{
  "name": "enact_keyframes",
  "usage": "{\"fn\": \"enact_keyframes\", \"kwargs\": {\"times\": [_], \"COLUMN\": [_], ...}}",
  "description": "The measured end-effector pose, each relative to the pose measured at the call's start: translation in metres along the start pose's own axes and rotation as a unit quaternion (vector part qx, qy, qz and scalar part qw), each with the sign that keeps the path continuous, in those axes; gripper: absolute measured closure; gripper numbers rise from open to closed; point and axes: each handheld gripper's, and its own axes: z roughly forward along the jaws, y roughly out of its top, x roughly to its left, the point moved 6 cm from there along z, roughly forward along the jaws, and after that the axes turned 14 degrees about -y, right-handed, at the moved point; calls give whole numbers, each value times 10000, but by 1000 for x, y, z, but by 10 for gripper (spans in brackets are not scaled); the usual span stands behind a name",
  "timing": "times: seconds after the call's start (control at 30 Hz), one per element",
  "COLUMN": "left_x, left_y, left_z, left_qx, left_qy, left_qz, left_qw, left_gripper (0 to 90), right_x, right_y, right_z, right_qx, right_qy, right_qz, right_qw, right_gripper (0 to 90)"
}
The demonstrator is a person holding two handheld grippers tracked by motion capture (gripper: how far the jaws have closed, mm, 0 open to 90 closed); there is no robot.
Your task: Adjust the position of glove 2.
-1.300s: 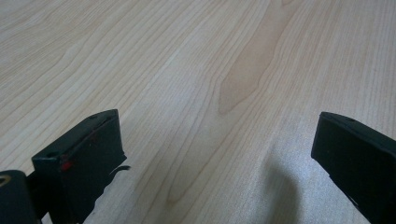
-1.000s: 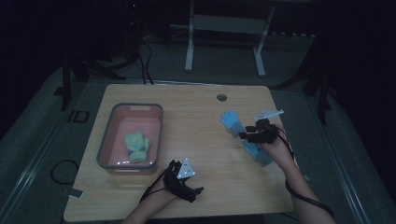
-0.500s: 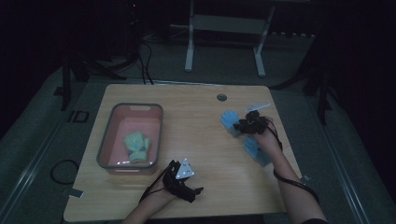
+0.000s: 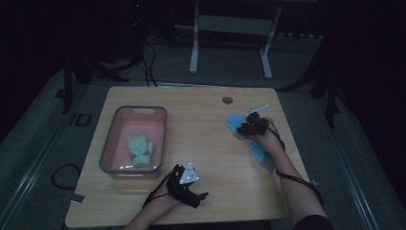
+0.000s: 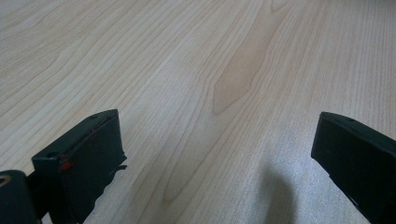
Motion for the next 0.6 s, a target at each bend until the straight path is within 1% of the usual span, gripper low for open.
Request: {"fn": "enact_keyframes", "kwargs": {"times": [0.07, 0.17, 0.23, 0.3, 0.33, 0.37, 0.43, 0.5, 0.53, 0.57, 0.6], "left_x": [0, -1, 0, 0, 0, 0, 0, 0, 0, 0, 0], "left_y": [0, 0, 0, 0, 0, 0, 0, 0, 0, 0, 0], "left_z": [0, 0, 0, 1, 1, 1, 1, 1, 1, 1, 1], "left_qx": [20, 9, 13, 17, 26, 25, 16, 17, 11, 11, 17], "left_qy": [7, 6, 6, 15, 20, 18, 12, 8, 2, 2, 0], "left_qz": [18, 35, 26, 43, 57, 53, 41, 34, 27, 27, 18], "left_qw": [10000, 10000, 10000, 10000, 10000, 10000, 10000, 10000, 10000, 10000, 10000], "left_gripper": [26, 26, 26, 26, 26, 26, 26, 26, 26, 26, 26], "right_x": [1, 5, 8, 10, 11, 12, 15, 19, 21, 21, 24], "right_y": [0, 2, 3, 4, 4, 5, 7, 10, 12, 12, 13], "right_z": [0, -1, -1, -2, -3, -4, -8, -16, -21, -21, -26], "right_qx": [17, 105, 166, 213, 233, 242, 190, 120, 113, 113, 94], "right_qy": [-5, -8, -44, -80, -53, -32, -137, -85, -76, -76, -94], "right_qz": [-28, -30, -7, 89, 230, 322, 395, 634, 658, 658, 671], "right_qw": [10000, 9999, 9999, 9997, 9995, 9992, 9989, 9979, 9977, 9977, 9977], "right_gripper": [655, 775, 819, 846, 855, 859, 869, 871, 871, 871, 871]}}
